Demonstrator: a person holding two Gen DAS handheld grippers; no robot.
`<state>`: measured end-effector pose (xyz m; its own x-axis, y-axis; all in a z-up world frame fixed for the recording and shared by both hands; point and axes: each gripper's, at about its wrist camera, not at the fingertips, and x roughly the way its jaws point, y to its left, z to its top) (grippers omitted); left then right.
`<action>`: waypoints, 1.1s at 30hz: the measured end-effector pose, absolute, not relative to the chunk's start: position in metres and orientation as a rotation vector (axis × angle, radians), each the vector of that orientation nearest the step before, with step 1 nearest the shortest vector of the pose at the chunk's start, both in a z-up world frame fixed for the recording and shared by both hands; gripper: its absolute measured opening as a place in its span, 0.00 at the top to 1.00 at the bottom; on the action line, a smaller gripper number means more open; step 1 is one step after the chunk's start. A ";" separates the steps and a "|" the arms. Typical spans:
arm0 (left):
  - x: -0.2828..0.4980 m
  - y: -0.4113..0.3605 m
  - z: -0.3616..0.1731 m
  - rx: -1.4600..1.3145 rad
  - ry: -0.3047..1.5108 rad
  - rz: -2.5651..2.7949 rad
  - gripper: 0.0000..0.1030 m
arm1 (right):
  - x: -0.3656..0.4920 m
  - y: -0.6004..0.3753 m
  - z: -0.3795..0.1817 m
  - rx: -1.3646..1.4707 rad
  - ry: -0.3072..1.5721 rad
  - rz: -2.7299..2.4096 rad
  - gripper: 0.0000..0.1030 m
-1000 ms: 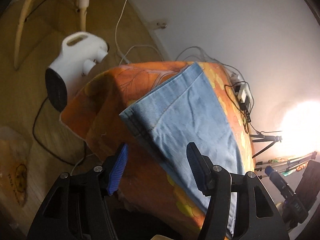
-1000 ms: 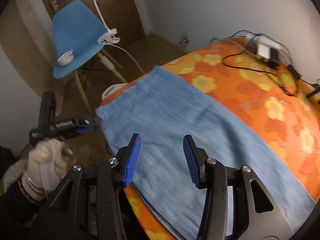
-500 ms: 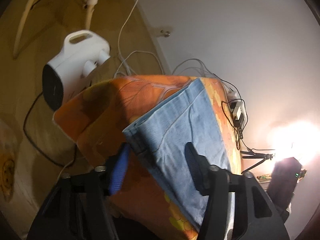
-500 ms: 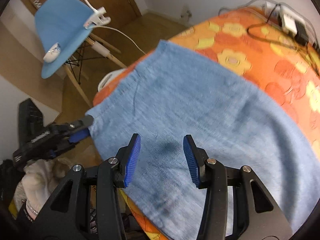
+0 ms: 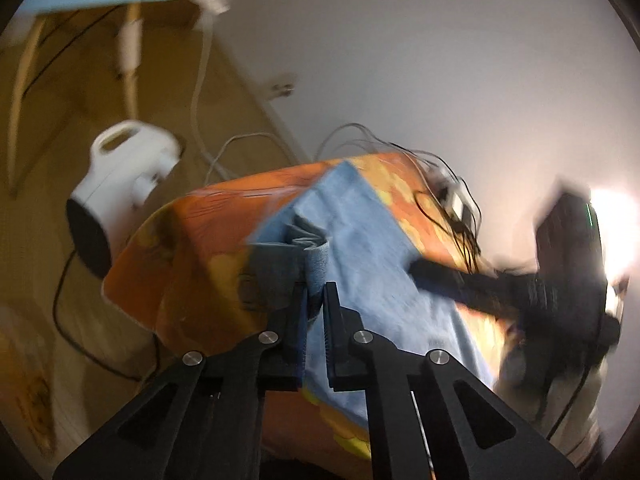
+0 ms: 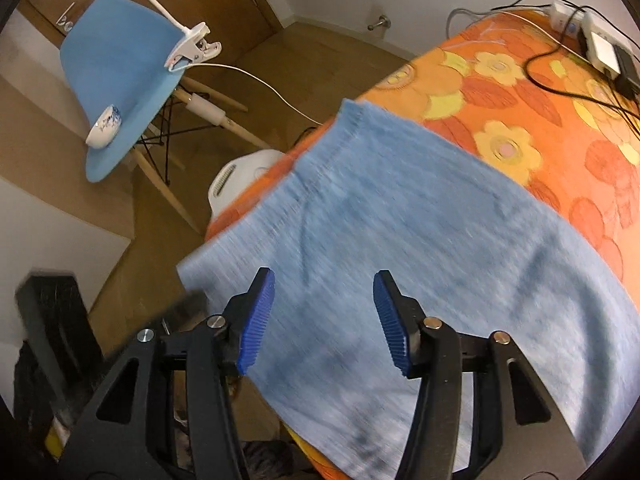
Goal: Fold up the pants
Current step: 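Lift the hem with the left tool while the right tool moves beside it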
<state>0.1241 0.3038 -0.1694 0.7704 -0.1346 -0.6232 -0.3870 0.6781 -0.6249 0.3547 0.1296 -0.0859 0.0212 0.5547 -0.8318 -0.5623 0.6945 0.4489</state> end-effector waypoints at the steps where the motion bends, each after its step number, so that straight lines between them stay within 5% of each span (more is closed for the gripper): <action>1: 0.126 0.298 -0.167 -0.802 0.697 0.144 0.95 | 0.359 0.137 -0.084 0.000 1.291 0.870 0.48; 13: 0.118 0.313 -0.179 -0.825 0.726 0.216 0.92 | 0.366 0.218 -0.099 -0.051 1.369 0.919 0.45; 23: 0.115 0.325 -0.209 -0.935 0.830 0.274 0.54 | 0.367 0.224 -0.118 -0.086 1.399 0.886 0.45; 33: 0.116 0.331 -0.214 -1.092 0.744 0.219 0.57 | 0.366 0.221 -0.119 -0.067 1.407 0.890 0.45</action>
<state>0.1162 0.3308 -0.2137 0.7417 -0.1898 -0.6433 -0.5081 0.4670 -0.7237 0.3663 0.2209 -0.1190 -0.0937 0.4949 -0.8639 -0.5689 0.6854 0.4544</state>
